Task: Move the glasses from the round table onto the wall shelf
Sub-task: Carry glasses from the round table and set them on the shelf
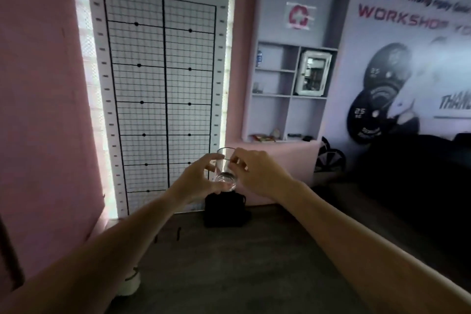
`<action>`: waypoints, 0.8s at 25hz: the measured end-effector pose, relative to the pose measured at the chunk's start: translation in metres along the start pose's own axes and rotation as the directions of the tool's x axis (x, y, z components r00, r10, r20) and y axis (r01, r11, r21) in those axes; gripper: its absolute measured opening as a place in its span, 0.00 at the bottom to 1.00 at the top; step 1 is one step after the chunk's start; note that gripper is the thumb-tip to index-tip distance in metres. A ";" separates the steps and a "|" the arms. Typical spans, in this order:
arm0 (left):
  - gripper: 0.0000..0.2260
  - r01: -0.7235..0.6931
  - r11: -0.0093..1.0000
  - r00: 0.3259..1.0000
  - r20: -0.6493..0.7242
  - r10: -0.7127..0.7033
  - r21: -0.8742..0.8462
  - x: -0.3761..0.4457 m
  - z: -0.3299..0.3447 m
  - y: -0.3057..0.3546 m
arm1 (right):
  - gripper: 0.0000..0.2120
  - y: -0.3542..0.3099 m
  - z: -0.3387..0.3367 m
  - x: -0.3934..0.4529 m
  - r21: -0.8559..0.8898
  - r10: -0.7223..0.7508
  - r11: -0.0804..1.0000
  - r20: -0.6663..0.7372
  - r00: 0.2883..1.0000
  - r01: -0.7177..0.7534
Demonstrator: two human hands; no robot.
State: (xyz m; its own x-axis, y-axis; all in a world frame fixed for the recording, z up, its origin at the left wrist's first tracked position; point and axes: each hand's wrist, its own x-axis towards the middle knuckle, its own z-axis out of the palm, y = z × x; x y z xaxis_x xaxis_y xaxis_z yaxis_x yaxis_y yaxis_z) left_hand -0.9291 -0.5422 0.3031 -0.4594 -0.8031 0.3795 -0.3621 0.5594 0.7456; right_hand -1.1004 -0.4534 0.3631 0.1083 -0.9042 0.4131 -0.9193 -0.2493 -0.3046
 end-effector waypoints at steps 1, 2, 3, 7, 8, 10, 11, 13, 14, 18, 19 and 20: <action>0.33 -0.020 1.000 1.000 0.017 0.020 -0.007 0.012 0.017 0.009 | 0.10 0.015 -0.010 -0.007 0.002 0.027 1.000 -0.014 1.000 -0.027; 0.33 -0.044 0.999 0.998 0.041 0.045 -0.007 0.024 0.037 0.019 | 0.10 0.034 -0.021 -0.015 -0.003 0.059 0.998 -0.029 0.998 -0.059; 0.33 -0.069 0.998 0.996 0.065 0.069 -0.010 0.037 0.056 0.027 | 0.09 0.050 -0.030 -0.021 -0.005 0.090 0.996 -0.042 0.995 -0.090; 0.33 -0.150 0.987 0.980 0.123 0.156 -0.063 0.089 0.122 0.042 | 0.08 0.113 -0.052 -0.030 0.002 0.196 0.980 -0.093 0.976 -0.197; 0.34 -0.168 0.983 0.976 0.132 0.176 -0.072 0.103 0.134 0.041 | 0.08 0.125 -0.054 -0.028 -0.002 0.213 0.977 -0.094 0.973 -0.214; 0.34 -0.195 0.975 0.965 0.157 0.210 -0.104 0.134 0.154 0.036 | 0.09 0.149 -0.057 -0.017 -0.022 0.238 0.970 -0.095 0.967 -0.241; 0.34 -0.205 0.971 0.960 0.168 0.223 -0.121 0.154 0.163 0.032 | 0.11 0.162 -0.058 -0.007 -0.038 0.246 0.967 -0.100 0.964 -0.251; 0.34 -0.217 0.961 0.952 0.183 0.247 -0.170 0.196 0.175 0.021 | 0.13 0.188 -0.058 0.020 -0.067 0.263 0.960 -0.121 0.957 -0.272; 0.34 -0.217 0.955 0.947 0.195 0.256 -0.201 0.217 0.178 0.015 | 0.13 0.200 -0.057 0.037 -0.080 0.267 0.957 -0.133 0.955 -0.278; 0.31 -0.193 0.930 0.943 0.204 0.264 -0.312 0.294 0.180 -0.010 | 0.09 0.241 -0.052 0.104 -0.098 0.267 0.954 -0.165 0.950 -0.285; 0.31 -0.177 0.930 0.946 0.205 0.251 -0.321 0.314 0.179 -0.016 | 0.08 0.252 -0.049 0.121 -0.078 0.271 0.955 -0.176 0.946 -0.288; 0.31 -0.166 0.931 0.947 0.212 0.243 -0.324 0.334 0.179 -0.022 | 0.08 0.263 -0.046 0.138 -0.052 0.278 0.955 -0.186 0.943 -0.292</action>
State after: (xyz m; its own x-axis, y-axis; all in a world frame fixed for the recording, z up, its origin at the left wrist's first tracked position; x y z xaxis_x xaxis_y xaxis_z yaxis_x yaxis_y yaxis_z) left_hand -1.2202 -0.7864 0.3150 -0.6950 -0.5809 0.4238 0.0020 0.5878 0.8090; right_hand -1.3446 -0.6277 0.3792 -0.2234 -0.8570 0.4643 -0.9293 0.0435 -0.3668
